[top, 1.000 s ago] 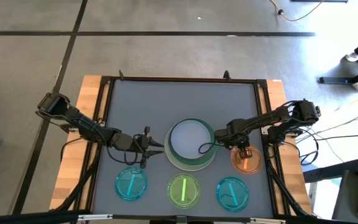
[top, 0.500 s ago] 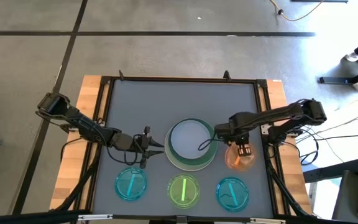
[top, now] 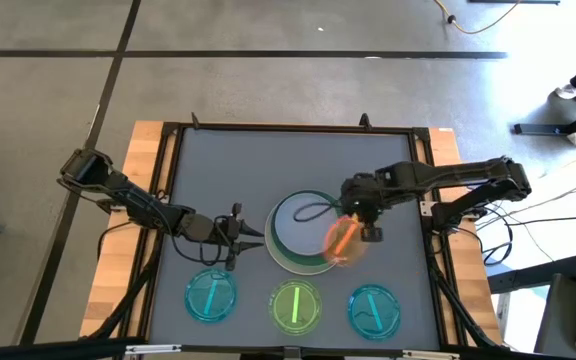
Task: Stack plastic plates
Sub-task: Stack the light orange plate on the gray plate
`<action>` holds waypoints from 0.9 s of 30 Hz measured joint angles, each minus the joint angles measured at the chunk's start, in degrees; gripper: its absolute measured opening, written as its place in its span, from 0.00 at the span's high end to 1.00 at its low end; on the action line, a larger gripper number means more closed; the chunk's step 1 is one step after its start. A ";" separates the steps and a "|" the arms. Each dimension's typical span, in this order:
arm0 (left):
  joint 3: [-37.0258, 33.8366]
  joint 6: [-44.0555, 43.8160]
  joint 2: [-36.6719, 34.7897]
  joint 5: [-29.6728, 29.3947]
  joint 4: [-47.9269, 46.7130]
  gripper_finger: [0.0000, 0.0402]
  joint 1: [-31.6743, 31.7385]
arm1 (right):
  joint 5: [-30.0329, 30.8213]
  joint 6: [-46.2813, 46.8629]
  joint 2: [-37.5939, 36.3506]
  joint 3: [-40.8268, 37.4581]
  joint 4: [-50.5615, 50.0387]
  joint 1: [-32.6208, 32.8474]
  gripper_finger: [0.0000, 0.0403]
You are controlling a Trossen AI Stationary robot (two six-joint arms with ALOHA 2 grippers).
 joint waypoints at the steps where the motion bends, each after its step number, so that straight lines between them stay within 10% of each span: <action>1: 0.00 -0.02 0.00 0.00 0.00 0.74 0.00 | 0.27 0.02 0.02 0.06 3.46 -0.02 1.00; 10: 0.00 -0.11 0.00 0.00 0.00 0.74 0.00 | 4.37 -1.68 3.59 0.06 24.98 -0.02 1.00; 27: 0.00 -0.42 0.00 0.79 0.04 0.74 -0.09 | 3.73 -2.63 16.37 0.00 22.62 -8.25 1.00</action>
